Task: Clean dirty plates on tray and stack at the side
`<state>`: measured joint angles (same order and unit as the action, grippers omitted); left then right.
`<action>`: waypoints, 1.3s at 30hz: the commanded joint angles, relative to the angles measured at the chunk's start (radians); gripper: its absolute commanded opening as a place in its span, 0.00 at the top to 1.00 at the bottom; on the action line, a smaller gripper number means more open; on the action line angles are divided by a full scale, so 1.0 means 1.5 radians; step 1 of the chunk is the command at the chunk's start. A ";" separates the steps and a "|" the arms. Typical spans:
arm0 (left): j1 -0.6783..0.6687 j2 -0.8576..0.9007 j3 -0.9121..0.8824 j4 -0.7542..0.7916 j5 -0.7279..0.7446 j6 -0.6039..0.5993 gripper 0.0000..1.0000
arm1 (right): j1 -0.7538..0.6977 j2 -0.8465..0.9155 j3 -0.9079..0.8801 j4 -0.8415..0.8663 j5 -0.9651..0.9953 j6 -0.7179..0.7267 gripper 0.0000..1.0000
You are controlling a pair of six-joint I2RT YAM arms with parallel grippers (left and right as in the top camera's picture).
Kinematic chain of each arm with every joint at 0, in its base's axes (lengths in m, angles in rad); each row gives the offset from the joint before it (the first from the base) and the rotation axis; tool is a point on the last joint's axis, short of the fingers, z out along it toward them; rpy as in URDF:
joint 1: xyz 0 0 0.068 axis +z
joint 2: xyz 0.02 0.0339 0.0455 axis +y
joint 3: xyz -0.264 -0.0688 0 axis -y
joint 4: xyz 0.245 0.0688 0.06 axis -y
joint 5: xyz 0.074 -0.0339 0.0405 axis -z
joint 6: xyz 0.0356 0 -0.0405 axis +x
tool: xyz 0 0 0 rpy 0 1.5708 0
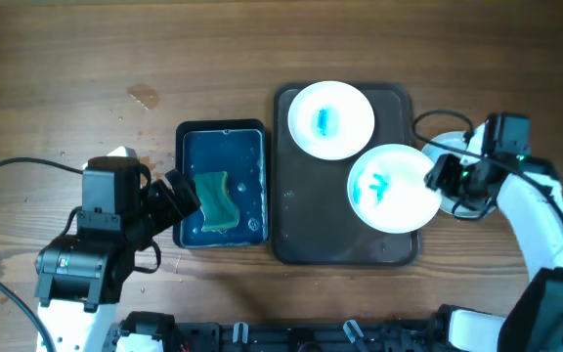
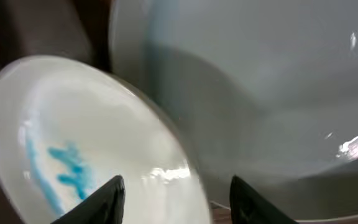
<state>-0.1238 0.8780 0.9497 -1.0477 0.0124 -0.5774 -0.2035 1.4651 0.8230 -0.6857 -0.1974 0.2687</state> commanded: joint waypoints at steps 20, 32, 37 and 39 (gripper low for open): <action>0.004 -0.003 0.011 0.029 0.010 -0.007 0.00 | 0.318 -0.100 -0.113 0.008 0.110 0.154 0.96; -0.139 0.318 0.008 0.039 -0.010 -0.044 0.46 | 0.310 -0.291 0.068 -0.128 -0.013 0.020 0.67; -0.140 0.563 0.008 0.119 -0.001 -0.093 0.66 | 0.310 -0.292 0.067 -0.142 -0.032 0.050 0.66; -0.140 0.625 0.008 0.146 0.028 -0.092 0.96 | 0.310 -0.285 0.067 -0.147 -0.032 0.050 0.67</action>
<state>-0.3294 1.7168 0.9665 -0.8593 0.0330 -0.6876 0.2638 1.0283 0.9173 -0.9016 -0.2226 0.3298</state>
